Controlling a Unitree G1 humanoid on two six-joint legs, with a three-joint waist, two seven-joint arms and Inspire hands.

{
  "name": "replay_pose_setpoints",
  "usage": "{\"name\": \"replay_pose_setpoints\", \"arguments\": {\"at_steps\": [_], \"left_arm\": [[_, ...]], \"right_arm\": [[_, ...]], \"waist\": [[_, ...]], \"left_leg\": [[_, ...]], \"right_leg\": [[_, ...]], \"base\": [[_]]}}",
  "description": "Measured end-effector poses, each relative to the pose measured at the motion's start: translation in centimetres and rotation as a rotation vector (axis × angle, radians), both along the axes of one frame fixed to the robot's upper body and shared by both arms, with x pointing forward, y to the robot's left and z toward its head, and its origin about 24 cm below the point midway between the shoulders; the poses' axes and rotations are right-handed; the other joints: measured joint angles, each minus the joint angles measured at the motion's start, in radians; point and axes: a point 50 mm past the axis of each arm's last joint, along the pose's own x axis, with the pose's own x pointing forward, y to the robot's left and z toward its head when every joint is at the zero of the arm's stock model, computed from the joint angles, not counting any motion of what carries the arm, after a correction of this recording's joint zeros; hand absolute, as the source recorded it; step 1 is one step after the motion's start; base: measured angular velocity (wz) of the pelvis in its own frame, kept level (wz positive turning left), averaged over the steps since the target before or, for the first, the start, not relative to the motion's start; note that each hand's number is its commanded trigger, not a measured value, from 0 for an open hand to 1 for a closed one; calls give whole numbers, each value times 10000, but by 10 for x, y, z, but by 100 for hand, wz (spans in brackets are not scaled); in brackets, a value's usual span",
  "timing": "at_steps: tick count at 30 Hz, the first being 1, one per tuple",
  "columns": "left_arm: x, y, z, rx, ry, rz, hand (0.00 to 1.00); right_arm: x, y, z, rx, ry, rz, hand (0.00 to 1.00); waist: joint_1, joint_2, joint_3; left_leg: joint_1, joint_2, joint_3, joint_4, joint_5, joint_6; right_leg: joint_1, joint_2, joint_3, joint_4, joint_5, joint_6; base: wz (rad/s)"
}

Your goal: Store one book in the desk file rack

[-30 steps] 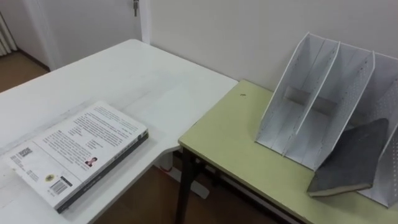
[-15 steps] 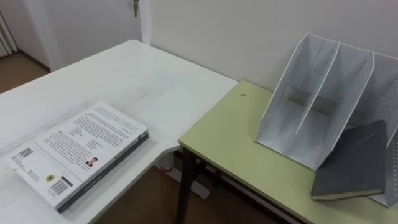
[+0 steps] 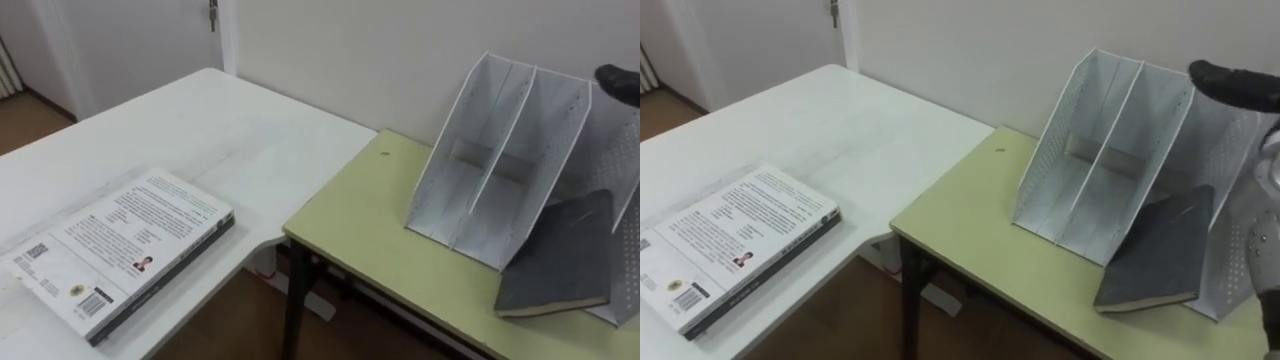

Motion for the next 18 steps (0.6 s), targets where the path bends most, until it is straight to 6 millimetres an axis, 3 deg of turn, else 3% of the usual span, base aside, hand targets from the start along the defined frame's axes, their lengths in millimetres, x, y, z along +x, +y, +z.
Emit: {"name": "replay_pose_setpoints", "arguments": {"at_steps": [4,6,12,18], "left_arm": [[8,1,0,9,-66,-105,0],[9,2,1,21,-57,-265,0],[28,0,1,-59,-257,-965,0],[40,-4,1,-149,-342,-1290,0]], "right_arm": [[-5,36,0,-515,-256,3255,0],[-9,50,-13,-647,82,4779,0],[-33,103,-73,-1969,2633,9813,0],[-74,112,-137,-2007,5134,11946,0]], "waist": [[152,-41,25],[250,-61,18],[630,-40,42],[1259,4,68]], "left_leg": [[-17,23,-8,-8,-2,-4],[-20,27,-31,-13,-8,-11],[-204,23,-104,-21,-13,-14],[-104,41,-95,-49,-10,-19]], "right_leg": [[-6,-9,-5,5,1,-3],[35,-17,-40,-18,3,-5],[-35,-6,-7,21,21,-5],[26,-6,-69,5,36,-20]], "base": [[0],[5],[2],[0]]}}
